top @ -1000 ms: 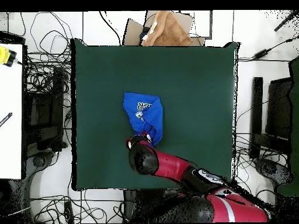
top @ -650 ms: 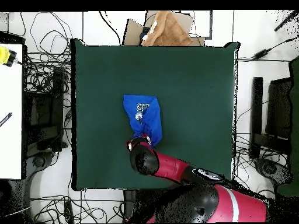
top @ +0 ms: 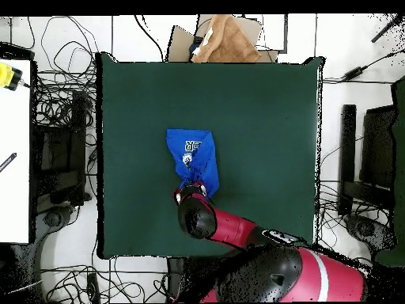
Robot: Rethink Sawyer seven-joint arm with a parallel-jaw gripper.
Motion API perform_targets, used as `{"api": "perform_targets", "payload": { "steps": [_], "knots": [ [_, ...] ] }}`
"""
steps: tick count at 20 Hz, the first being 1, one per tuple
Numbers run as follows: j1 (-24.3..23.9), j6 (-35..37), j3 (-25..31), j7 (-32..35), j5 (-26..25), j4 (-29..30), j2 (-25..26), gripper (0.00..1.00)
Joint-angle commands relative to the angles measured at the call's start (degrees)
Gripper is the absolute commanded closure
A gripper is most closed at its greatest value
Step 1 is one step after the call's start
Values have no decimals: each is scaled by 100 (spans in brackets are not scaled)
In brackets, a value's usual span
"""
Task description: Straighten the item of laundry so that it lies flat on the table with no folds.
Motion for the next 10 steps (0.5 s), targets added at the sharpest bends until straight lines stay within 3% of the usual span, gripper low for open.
{"api": "perform_targets", "payload": {
  "steps": [1, 10],
  "knots": [
    [-19, -122, 88, 1670, 97, -298, 295, 100],
    [190, -10, -31, 1747, 347, -221, 78, 100]
  ]
}}
